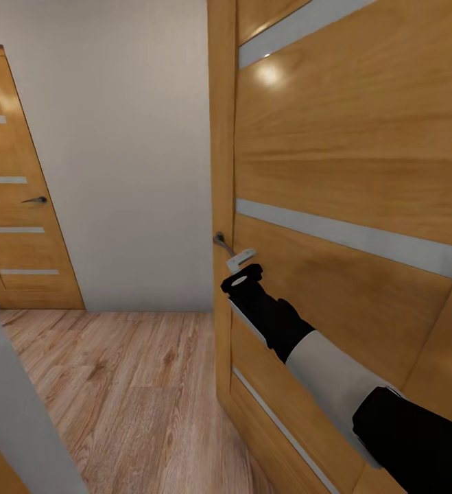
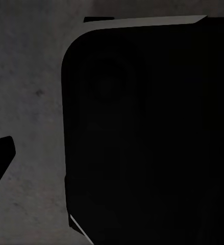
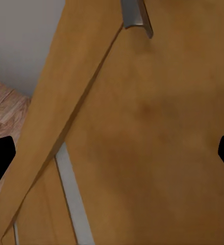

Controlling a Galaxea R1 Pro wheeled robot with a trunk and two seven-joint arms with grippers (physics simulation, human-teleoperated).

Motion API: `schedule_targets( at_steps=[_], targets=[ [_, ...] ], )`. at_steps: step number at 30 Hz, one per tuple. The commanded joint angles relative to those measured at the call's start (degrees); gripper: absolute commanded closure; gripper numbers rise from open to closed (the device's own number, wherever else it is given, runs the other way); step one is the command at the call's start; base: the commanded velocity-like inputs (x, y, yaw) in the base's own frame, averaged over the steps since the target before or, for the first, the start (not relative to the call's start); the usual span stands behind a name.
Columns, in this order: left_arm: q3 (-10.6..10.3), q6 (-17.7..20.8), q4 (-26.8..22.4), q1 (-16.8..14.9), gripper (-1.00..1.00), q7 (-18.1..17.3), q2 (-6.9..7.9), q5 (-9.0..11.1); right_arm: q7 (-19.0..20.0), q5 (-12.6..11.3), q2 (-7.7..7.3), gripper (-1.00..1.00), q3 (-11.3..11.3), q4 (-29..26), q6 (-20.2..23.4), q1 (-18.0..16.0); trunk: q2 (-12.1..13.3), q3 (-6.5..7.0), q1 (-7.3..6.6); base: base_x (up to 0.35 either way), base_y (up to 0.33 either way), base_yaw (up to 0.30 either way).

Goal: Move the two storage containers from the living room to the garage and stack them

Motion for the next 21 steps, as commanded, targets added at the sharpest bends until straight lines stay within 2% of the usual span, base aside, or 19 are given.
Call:
schedule_targets(
  at_steps=[1, 21],
  targets=[
    [0.03, -0.15, -0.01, -0.01, -1.00, 0.01, 0.00, 0.03, -0.56, -0.61, 0.00, -1.00, 0.17, -0.05, 0.19, -0.07, -0.03, -0.06, 0.00, 0.000, 0.000, 0.000],
    [0.03, -0.15, -0.01, -0.01, -1.00, 0.01, 0.00, 0.03, -0.57, -0.97, 0.00, -1.00, 0.17, -0.07, 0.25, -0.07, -0.03, -0.06, 0.00, 0.000, 0.000, 0.000]
  ],
)
